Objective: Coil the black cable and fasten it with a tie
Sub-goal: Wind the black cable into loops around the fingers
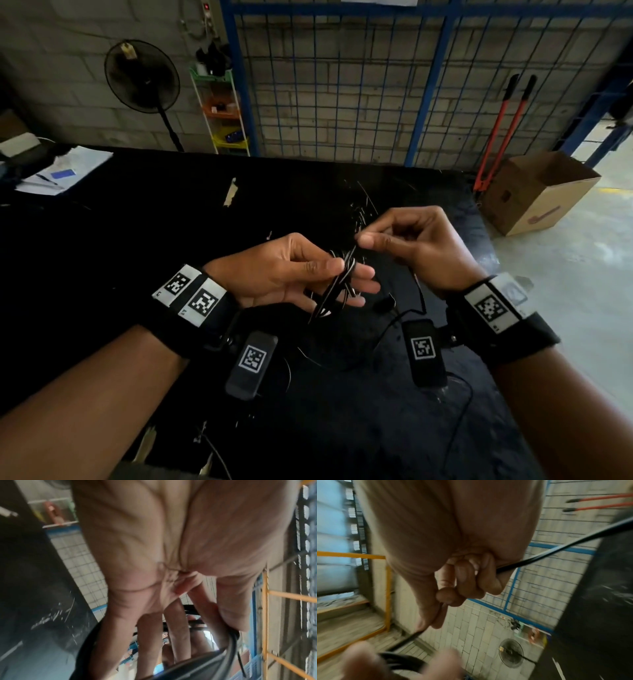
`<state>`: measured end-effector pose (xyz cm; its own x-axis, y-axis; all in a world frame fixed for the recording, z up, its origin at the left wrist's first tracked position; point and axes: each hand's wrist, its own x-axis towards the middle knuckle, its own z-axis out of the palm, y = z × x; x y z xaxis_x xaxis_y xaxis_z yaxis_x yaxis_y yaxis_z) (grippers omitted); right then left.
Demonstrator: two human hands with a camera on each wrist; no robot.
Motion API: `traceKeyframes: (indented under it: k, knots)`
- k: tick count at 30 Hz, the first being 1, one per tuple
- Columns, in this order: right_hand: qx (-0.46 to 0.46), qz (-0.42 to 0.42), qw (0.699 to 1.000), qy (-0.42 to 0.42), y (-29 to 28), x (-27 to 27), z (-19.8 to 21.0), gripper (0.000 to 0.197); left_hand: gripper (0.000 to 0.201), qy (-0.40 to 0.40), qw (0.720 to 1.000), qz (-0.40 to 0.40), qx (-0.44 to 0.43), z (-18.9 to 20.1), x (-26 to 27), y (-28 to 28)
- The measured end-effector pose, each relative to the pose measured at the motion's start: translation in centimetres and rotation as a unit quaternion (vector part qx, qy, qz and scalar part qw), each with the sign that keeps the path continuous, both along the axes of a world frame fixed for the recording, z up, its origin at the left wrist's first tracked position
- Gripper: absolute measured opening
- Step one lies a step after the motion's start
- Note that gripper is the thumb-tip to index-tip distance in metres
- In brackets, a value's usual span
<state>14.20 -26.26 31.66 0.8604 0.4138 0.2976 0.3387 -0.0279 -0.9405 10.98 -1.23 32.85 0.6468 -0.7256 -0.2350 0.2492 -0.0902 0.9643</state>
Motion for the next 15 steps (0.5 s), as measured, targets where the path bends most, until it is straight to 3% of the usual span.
traceKeyframes:
  k: [4, 8, 12, 15]
  knots:
    - [0.091, 0.021, 0.988, 0.121, 1.0, -0.5, -3.5, 0.015, 0.041, 0.032, 0.993, -0.029, -0.112, 0.1, 0.2, 0.2]
    - [0.095, -0.002, 0.978, 0.185, 2.6, -1.9, -6.9, 0.022, 0.041, 0.059, 0.979, -0.013, -0.196, 0.6, 1.0, 0.3]
    - [0.076, 0.018, 0.976, 0.202, 4.0, -3.5, -6.8, 0.044, 0.042, 0.068, 0.968, 0.031, -0.240, 0.1, 1.7, 0.4]
    - [0.065, 0.006, 0.977, 0.204, 4.5, -4.0, -6.9, 0.036, 0.041, 0.069, 0.954, 0.088, -0.278, 0.0, 2.2, 0.2]
